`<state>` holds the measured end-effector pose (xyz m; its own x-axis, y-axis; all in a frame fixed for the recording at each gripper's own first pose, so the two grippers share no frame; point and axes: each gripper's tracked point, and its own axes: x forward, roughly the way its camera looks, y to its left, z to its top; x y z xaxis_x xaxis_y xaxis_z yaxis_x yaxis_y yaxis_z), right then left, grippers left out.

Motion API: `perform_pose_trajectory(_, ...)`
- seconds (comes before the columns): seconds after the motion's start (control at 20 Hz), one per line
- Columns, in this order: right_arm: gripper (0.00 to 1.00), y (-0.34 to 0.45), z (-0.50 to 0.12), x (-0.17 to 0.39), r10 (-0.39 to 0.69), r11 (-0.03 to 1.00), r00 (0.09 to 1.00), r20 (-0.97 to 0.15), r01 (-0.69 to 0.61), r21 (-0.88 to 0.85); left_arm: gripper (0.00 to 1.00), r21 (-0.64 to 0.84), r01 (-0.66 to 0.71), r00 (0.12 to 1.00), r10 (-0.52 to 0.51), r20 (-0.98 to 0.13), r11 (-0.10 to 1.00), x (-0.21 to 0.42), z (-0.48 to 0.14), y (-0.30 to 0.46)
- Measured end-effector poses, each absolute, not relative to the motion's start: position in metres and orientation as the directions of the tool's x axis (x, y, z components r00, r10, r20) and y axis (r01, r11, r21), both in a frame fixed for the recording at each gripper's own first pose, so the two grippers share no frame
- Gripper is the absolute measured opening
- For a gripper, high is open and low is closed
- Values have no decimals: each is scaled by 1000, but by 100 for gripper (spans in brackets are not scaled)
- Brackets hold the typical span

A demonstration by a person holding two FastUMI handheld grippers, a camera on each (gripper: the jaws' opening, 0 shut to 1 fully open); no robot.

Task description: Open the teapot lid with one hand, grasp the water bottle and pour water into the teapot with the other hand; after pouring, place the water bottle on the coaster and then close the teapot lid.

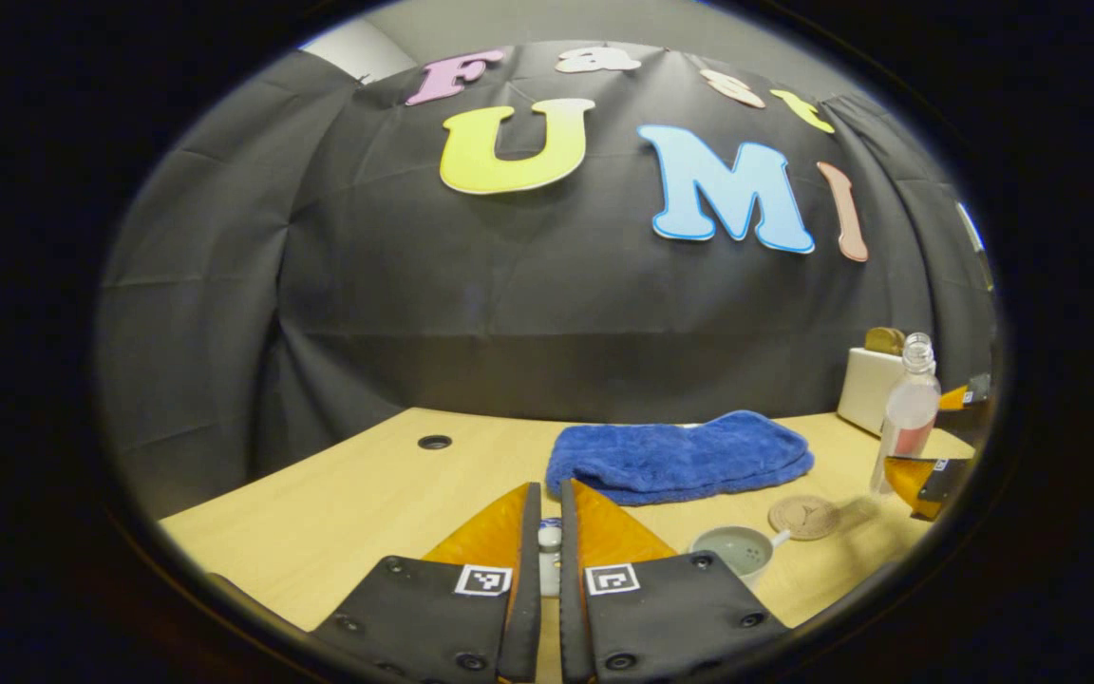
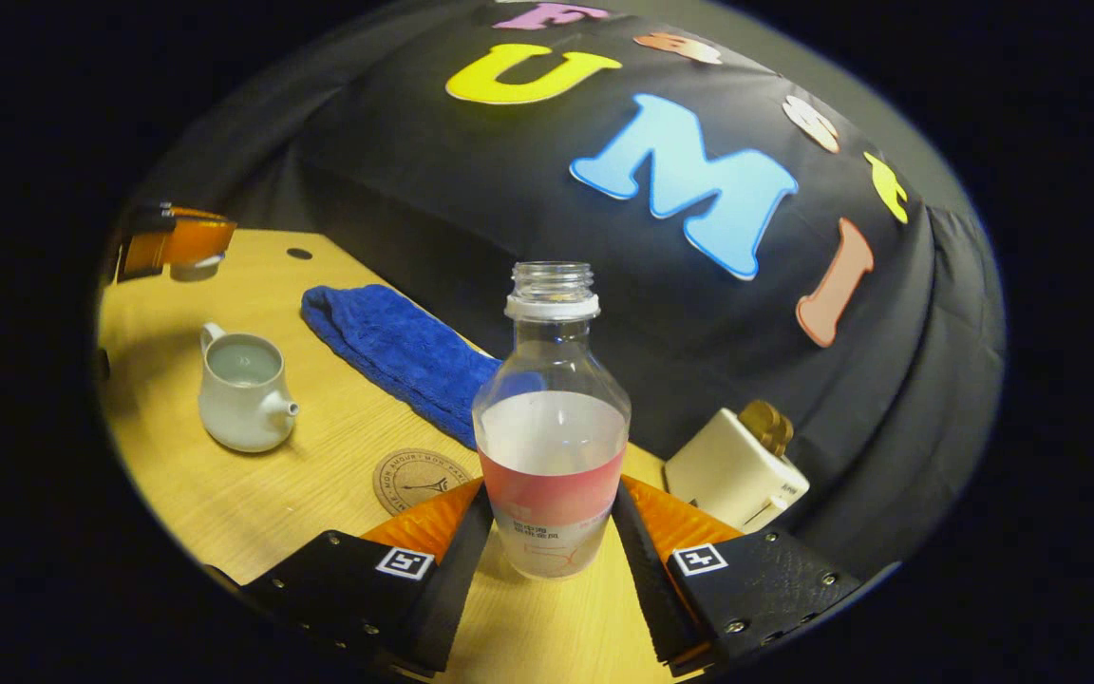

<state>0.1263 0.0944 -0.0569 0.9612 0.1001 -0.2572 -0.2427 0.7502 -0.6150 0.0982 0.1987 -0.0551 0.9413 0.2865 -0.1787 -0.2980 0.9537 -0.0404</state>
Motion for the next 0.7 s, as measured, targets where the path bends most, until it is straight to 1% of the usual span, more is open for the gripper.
perform_pose_trajectory(0.15, 76, 112, -53, 128, 110, 649, 972, -207, -228, -726, 15, -41, -322, 933, 309, -184, 946, 94, -54, 211)
perform_pose_trajectory(0.35, 76, 134, -42, 133, 129, 474, 985, -115, -163, -866, 15, -36, -352, 922, 340, -183, 935, 90, -54, 226)
perform_pose_trajectory(0.5, 76, 146, -32, 133, 149, 361, 987, -59, -110, -926, 15, -46, -367, 916, 353, -189, 929, 87, -56, 232)
perform_pose_trajectory(0.7, 76, 160, -30, 138, 179, 240, 984, -3, -46, -970, 15, -42, -391, 906, 376, -194, 920, 83, -57, 243)
